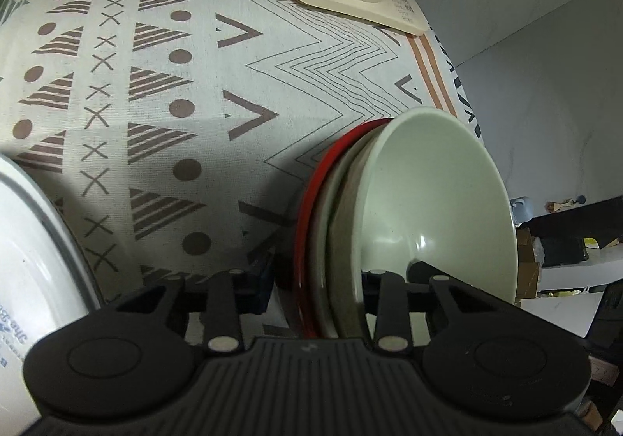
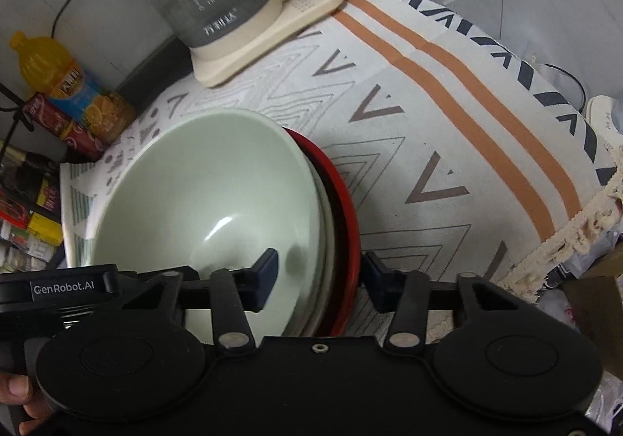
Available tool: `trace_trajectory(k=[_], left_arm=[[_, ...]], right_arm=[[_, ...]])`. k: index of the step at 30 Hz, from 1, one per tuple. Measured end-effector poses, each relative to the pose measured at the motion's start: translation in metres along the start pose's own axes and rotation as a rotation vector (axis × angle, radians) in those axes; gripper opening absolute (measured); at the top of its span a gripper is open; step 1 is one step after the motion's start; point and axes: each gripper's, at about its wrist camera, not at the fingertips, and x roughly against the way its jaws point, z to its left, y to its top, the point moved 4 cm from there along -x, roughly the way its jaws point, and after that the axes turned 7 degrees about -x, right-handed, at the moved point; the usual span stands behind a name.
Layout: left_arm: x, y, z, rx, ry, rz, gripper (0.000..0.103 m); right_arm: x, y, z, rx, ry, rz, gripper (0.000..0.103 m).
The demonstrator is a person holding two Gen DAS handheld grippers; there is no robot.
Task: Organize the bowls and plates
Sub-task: 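Carry the red bowl stack with both tools and lower it onto the plates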
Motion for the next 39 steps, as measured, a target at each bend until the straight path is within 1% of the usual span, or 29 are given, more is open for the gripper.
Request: trace_trajectory(k=[1, 3, 6, 10, 15, 21, 29, 36, 39], left_arm=[[0.0, 0.0, -0.001, -0.005, 0.003, 0.003, 0.034], [-0.001, 0.0, -0.002, -0.02, 0.01, 0.007, 0.034], [-0.001, 0.001, -0.003, -0.05, 0.013, 0.008, 0.034], [0.004, 0.0, 0.003, -0.033, 0.016, 0.008, 0.034], [0.019, -0.002, 0.007, -0.041, 0.014, -0.025, 0.034], [0.039, -0.003, 0.008, -0.042, 0.017, -0.062, 0.034], [0.068, -0.006, 0.024, -0.003, 0.018, -0.118, 0.034], [0.096, -0.014, 0.05, 0.052, 0.014, -0.163, 0.034], [0.109, -0.02, 0.061, 0.069, 0.027, -0.183, 0.034]], right_arm=[[-0.002, -0.001, -0.002, -0.004, 0.004, 0.018, 0.037], [-0.003, 0.001, -0.003, -0.012, 0.019, 0.033, 0.038], [-0.003, 0.003, 0.001, 0.01, 0.003, 0.051, 0.038], [-0.002, 0.001, 0.002, 0.014, 0.013, 0.058, 0.038], [0.0, -0.007, 0.007, 0.011, 0.046, 0.06, 0.037], [0.008, -0.009, 0.019, 0.031, 0.059, 0.04, 0.037], [0.022, -0.01, 0.044, 0.088, 0.076, -0.001, 0.037], [0.026, -0.023, 0.074, 0.139, 0.086, -0.008, 0.037], [0.028, -0.028, 0.087, 0.152, 0.104, -0.009, 0.037]])
